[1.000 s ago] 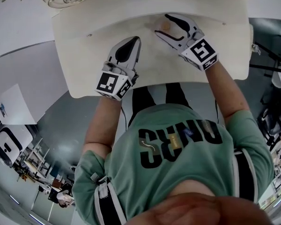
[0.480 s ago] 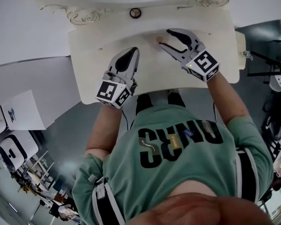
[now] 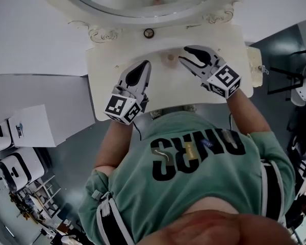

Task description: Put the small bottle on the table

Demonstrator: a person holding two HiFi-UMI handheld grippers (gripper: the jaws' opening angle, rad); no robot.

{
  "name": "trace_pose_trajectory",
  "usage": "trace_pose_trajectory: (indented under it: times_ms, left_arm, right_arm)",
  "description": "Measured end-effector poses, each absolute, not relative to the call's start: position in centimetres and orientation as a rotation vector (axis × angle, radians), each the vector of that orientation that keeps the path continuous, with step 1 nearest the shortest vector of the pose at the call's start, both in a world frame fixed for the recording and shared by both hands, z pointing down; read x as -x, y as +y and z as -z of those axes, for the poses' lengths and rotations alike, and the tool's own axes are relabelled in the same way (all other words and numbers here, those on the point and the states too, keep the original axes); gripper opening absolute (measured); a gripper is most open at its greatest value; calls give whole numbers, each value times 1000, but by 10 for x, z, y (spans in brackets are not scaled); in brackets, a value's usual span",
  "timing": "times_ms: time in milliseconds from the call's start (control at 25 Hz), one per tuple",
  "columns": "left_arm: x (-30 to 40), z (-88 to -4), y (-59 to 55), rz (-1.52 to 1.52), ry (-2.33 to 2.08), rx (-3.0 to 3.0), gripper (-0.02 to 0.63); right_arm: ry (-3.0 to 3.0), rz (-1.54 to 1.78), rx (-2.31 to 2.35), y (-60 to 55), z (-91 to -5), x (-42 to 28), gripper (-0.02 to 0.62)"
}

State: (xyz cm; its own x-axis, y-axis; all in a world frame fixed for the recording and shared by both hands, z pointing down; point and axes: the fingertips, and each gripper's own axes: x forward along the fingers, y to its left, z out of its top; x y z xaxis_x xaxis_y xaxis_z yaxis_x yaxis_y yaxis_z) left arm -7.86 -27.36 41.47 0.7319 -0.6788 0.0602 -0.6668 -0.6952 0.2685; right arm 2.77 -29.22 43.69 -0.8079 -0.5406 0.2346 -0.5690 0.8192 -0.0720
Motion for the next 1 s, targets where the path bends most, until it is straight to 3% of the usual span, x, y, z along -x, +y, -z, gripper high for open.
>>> trace_pose_trajectory:
  times_ms: [400, 720, 1000]
  left_arm:
    - [82, -365, -259, 95, -1067, -2691, 8]
    - [84, -341, -250, 123, -1078, -2711, 8]
    - [87, -338, -250, 128, -1089, -2693, 9]
  right_arm:
    - [-2805, -176, -913, -279, -382, -50, 91]
    - [-2857, -195, -908, -276, -349, -58, -3]
    - [-2885, -282, -904, -281, -344, -65, -5]
